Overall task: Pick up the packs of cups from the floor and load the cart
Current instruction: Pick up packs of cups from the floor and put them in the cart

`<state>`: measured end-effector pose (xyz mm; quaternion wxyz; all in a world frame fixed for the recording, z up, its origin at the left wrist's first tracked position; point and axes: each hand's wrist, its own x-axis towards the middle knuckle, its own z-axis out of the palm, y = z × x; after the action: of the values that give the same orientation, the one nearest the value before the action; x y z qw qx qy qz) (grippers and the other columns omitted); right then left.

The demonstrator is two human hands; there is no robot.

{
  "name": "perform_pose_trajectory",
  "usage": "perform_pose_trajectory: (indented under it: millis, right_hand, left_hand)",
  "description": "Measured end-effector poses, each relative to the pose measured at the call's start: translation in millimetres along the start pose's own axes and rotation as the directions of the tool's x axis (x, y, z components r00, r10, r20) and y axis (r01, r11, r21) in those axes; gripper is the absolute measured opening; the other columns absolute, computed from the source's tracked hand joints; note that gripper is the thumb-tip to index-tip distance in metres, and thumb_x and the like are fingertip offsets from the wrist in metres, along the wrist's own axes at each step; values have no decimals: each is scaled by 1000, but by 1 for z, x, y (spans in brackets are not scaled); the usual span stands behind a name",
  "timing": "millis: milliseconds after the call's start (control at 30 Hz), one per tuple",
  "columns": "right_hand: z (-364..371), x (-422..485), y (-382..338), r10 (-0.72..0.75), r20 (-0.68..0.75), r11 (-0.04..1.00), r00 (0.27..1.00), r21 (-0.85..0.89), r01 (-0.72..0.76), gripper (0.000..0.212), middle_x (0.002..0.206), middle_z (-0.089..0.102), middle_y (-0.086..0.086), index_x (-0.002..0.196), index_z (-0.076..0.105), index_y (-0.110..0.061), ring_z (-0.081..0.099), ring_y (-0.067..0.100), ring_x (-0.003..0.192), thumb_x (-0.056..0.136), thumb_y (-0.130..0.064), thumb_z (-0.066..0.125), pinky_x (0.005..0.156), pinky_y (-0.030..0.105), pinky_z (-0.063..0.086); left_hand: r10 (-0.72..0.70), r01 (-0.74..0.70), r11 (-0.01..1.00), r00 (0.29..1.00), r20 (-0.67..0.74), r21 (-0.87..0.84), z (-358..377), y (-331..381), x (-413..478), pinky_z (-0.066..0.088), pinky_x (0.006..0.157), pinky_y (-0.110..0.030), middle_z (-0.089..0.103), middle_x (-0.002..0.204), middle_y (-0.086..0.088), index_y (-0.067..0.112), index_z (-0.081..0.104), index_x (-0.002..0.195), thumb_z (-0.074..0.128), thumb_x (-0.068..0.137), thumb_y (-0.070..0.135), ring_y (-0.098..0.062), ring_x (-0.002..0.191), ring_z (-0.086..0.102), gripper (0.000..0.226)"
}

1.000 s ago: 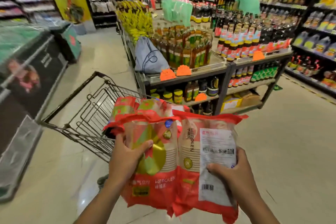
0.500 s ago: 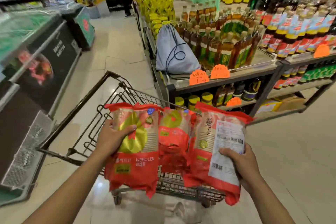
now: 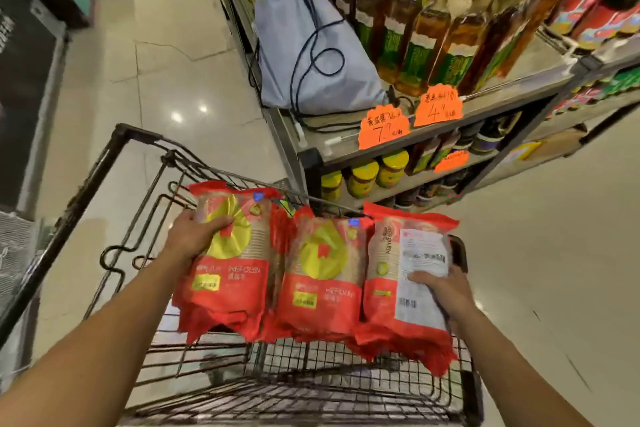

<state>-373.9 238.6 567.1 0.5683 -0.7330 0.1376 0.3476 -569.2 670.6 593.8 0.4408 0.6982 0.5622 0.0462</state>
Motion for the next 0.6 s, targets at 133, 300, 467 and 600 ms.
perform_pose_trajectory:
  millis: [133, 300, 467, 600]
  right_hand:
    - [1, 5, 4, -33, -48, 998, 998, -63, 30, 41, 98, 80, 13, 105, 71, -14, 79, 28, 83, 70, 2, 86, 71, 41, 63]
    - [13, -12, 3, -210, -230, 918, 950, -381, 111, 62, 113, 71, 4, 119, 57, -26, 70, 28, 101, 68, -23, 92, 91, 52, 57]
    - [38, -46, -17, -350, -302, 714, 887, -699, 44, 88, 140, 56, 17, 151, 40, -18, 50, 41, 130, 77, -44, 82, 104, 54, 44]
    - [71, -91, -51, -539, -163, 610, 827, -752, 249, 69, 149, 50, 21, 148, 47, -5, 45, 41, 137, 90, -30, 74, 111, 52, 39]
  left_hand:
    - [3, 0, 996, 999, -32, 94, 8, -4, 17, 54, 95, -49, 72, 112, -20, 5, 67, 116, 77, 65, 66, -38, 105, 68, 80]
    - [112, -97, 980, 990, -81, 174, 15, -14, 6, 47, 88, -47, 63, 123, -28, -1, 52, 127, 64, 96, 45, -45, 113, 61, 56]
    - [279, -258, 924, 960, -36, 283, 4, -8, -17, 45, 102, -54, 57, 132, -28, -1, 51, 133, 57, 101, 37, -47, 122, 55, 50]
    - [479, -467, 800, 875, 69, 375, -20, 21, -56, 43, 106, -53, 56, 136, -24, 1, 47, 139, 50, 101, 44, -42, 126, 52, 58]
